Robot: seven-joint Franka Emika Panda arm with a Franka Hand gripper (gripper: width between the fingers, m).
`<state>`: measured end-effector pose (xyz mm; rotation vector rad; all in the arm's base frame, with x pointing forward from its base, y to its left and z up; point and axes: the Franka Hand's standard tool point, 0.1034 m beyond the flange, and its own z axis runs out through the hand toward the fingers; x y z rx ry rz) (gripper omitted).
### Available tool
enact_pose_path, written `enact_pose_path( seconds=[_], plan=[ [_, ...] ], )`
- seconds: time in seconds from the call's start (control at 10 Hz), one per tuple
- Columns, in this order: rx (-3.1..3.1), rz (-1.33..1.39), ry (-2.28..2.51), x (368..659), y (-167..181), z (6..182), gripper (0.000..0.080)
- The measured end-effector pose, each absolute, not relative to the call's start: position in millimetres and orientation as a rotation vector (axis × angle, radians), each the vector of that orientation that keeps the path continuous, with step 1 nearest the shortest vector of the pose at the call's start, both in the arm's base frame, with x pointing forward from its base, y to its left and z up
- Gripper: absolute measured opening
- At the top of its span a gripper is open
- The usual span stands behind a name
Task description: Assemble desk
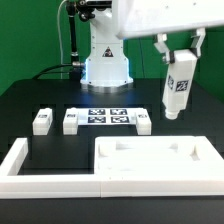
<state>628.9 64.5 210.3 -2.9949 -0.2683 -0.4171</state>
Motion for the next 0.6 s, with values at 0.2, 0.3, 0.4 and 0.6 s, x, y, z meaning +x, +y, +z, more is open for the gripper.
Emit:
enact_pose_path(
  seconds=[0.2, 0.3, 0.4, 0.6],
  plan=[
    [-2.95, -0.744, -0.231, 632.6, 77.9, 204.3, 0.029],
    [-2.951, -0.773, -0.263, 627.1, 77.4, 198.2, 0.029],
    [-2.928, -0.929, -0.246, 634.9, 69.8, 204.7, 0.029],
    [-2.916, -1.012, -0.239, 632.8, 66.3, 197.3, 0.029]
  ],
)
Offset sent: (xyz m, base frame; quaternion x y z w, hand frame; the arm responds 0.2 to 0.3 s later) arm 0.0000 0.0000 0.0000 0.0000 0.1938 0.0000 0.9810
